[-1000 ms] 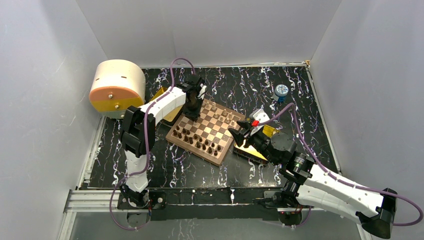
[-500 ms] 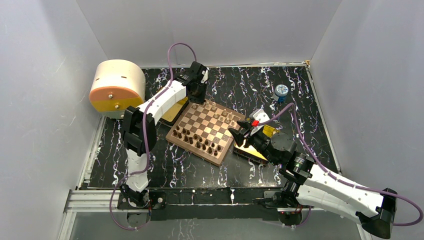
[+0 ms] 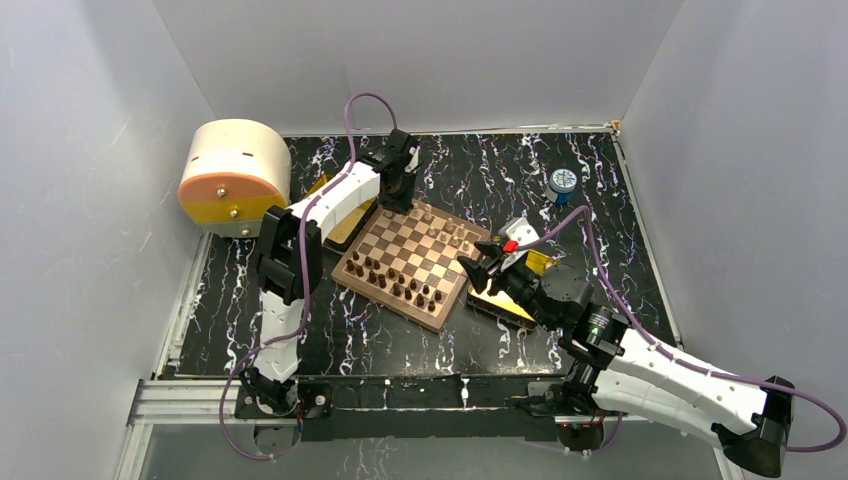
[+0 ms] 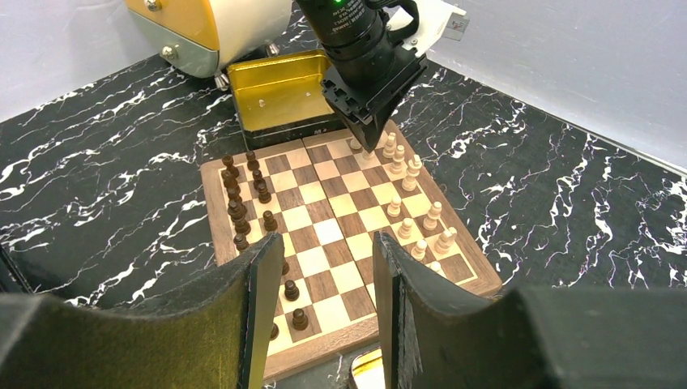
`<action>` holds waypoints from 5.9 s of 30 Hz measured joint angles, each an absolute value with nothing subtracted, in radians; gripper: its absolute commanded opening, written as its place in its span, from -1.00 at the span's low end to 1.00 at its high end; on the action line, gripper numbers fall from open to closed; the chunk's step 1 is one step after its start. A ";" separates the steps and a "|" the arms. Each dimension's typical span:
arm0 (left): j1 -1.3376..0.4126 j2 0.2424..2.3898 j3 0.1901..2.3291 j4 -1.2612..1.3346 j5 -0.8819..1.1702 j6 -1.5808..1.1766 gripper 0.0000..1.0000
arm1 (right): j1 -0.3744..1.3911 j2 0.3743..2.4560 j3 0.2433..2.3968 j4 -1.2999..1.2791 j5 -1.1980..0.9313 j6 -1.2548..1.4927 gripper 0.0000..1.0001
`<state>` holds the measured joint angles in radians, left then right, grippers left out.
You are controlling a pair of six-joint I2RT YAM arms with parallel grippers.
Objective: Set up the chess pieces on the board
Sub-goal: Move the chess piece to the chessboard, then pick up the chess piece from the storage box.
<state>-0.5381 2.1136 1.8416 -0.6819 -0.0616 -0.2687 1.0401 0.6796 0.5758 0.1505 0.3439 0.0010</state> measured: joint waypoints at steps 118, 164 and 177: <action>-0.479 1.640 1.665 -0.540 -0.059 -0.303 0.74 | 1.013 0.981 0.717 -0.212 0.483 0.369 0.08; -0.430 0.885 0.784 -0.374 -0.010 -0.183 0.77 | 0.465 1.540 0.875 -0.558 0.734 0.899 0.08; -0.430 0.885 0.780 -0.374 -0.009 -0.181 0.75 | 0.458 1.547 0.869 -0.539 0.733 0.891 -0.02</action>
